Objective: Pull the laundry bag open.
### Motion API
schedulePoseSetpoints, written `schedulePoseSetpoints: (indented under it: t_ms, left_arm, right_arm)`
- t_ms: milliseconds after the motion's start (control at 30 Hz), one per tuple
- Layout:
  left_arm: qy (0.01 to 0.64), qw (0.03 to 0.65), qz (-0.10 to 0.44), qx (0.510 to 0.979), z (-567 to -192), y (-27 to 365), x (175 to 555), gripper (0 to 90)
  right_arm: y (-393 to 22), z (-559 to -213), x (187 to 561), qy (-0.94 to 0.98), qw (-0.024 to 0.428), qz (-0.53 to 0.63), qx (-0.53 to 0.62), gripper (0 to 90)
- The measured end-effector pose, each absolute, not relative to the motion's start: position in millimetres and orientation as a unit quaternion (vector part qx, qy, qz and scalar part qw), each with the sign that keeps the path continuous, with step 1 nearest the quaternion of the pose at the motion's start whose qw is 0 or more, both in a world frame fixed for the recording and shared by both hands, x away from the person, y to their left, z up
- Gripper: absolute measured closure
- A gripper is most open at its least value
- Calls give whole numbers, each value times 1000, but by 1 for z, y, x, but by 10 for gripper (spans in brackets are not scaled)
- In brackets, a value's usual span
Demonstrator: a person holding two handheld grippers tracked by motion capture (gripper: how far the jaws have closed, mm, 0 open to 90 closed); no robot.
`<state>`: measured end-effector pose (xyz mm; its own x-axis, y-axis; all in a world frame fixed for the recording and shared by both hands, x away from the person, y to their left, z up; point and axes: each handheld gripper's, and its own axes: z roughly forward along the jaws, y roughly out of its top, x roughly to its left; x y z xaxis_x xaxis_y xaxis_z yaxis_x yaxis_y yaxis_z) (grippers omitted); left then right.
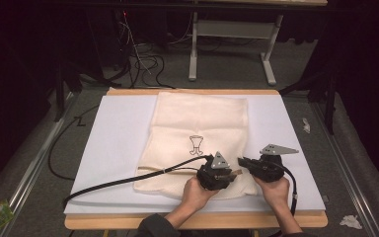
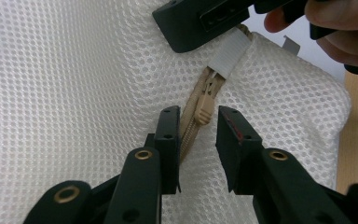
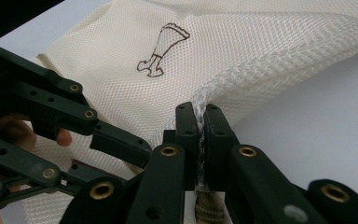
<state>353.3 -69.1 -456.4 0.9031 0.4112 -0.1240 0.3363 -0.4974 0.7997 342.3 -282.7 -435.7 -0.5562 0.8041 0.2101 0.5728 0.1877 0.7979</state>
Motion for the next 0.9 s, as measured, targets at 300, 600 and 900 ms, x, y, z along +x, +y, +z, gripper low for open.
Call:
schedulePoseSetpoints:
  t_ms: [300, 600, 900]
  left_arm:
    - [223, 449, 22, 865, -461, -72, 356, 710]
    - [231, 459, 5, 858, -464, -75, 361, 771]
    - [222, 450, 2, 865, -463, -82, 360, 853]
  right_arm:
    - [-282, -436, 343, 759, 130, 450, 452, 880]
    - [-281, -436, 343, 761, 129, 449, 451, 879]
    - [-281, -437, 343, 761, 127, 448, 452, 879]
